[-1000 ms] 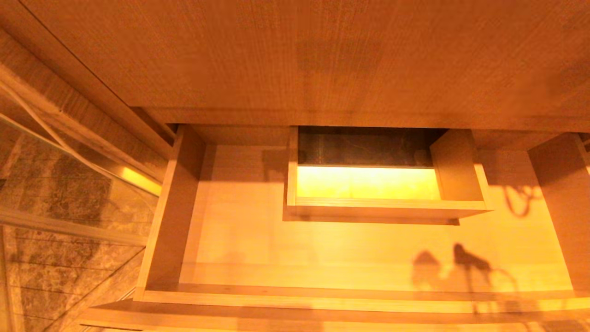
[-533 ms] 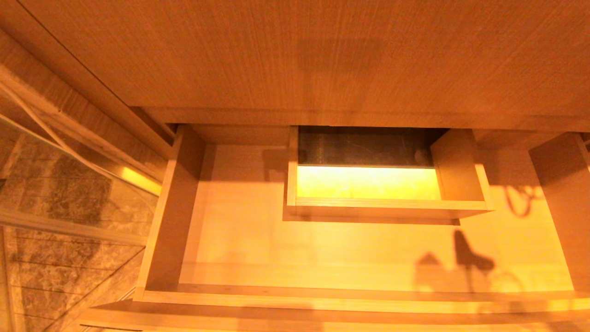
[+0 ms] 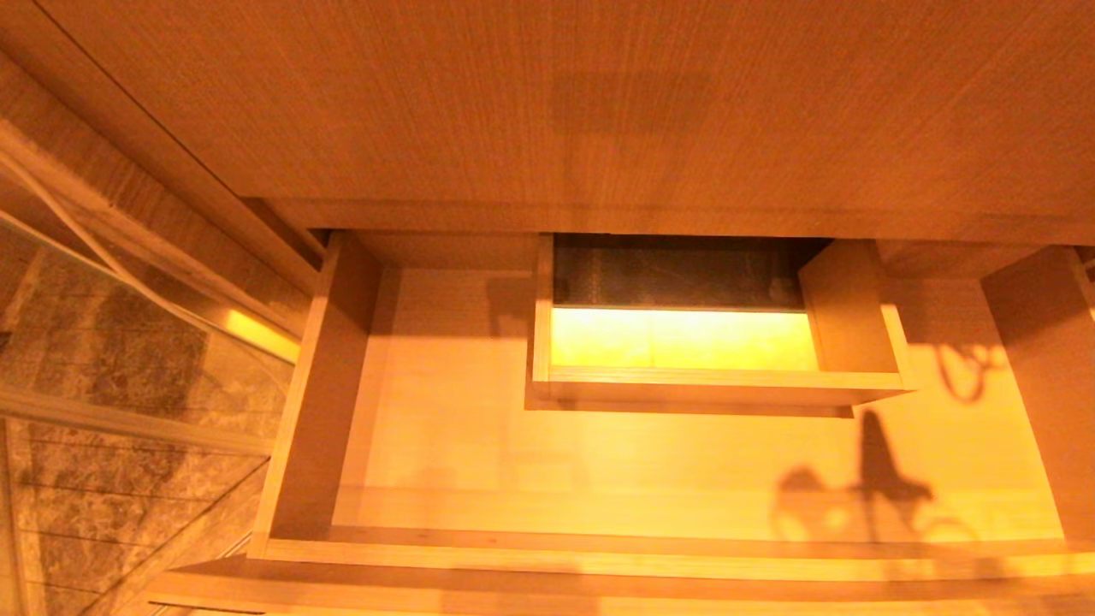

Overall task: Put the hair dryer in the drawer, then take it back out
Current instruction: Pick up the hairdryer

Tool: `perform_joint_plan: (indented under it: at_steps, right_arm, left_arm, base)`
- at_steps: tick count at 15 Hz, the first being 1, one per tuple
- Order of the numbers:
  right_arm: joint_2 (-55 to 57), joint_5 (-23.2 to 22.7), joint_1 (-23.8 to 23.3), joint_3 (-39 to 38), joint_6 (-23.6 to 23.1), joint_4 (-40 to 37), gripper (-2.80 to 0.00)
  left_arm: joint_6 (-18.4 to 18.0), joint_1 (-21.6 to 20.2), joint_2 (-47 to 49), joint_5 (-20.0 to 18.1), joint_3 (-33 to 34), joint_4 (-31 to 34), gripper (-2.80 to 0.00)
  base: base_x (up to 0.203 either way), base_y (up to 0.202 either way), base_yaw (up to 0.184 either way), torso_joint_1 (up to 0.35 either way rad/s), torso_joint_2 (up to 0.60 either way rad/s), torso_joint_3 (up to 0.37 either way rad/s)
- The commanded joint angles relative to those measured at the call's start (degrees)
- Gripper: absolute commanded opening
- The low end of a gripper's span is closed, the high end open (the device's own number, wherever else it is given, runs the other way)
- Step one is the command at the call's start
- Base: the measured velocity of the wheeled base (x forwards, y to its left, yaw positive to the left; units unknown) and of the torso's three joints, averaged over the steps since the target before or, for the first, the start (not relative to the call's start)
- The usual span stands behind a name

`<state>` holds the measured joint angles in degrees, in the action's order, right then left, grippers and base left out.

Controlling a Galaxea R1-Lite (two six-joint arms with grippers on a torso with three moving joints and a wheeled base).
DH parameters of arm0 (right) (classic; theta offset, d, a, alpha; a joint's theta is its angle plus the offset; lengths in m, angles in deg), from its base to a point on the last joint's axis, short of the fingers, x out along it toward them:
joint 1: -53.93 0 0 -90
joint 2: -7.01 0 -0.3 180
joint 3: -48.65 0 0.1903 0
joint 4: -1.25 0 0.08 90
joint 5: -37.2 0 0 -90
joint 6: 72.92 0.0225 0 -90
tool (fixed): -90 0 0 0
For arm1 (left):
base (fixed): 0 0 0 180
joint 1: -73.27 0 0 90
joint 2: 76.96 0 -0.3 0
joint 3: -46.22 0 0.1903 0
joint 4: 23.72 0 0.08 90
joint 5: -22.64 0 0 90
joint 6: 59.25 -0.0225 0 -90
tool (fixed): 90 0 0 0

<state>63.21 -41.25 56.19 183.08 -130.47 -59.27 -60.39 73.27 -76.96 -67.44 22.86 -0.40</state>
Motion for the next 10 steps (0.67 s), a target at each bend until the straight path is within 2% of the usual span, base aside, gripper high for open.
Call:
perform_joint_plan:
  at_steps: [1, 3, 7, 10]
  right_arm:
    - [-0.1, 0.8, 0.0, 0.0, -0.3, -0.1, -2.80]
    - [-0.4, 4.8, 0.1, -0.1, 0.6, 0.8, -2.80]
    - [0.0, 5.4, 0.1, -0.4, 6.3, 0.7, -2.80]
    - [0.1, 5.5, 0.0, -0.4, 8.3, 0.6, -2.80]
  left_arm:
    - [0.0, 0.0, 0.0, 0.0, 0.1, 0.0, -2.80]
    - [0.0, 0.0, 0.0, 0.0, 0.1, 0.0, -2.80]
    - [0.0, 0.0, 0.0, 0.0, 0.1, 0.0, -2.80]
    - [0.0, 0.0, 0.0, 0.0, 0.1, 0.0, -2.80]
  base:
    - [0.000, 0.000, 0.000, 0.000, 0.00, 0.000]
    - [0.000, 0.000, 0.000, 0.000, 0.00, 0.000]
    - [0.000, 0.000, 0.000, 0.000, 0.00, 0.000]
    - [0.000, 0.000, 0.000, 0.000, 0.00, 0.000]
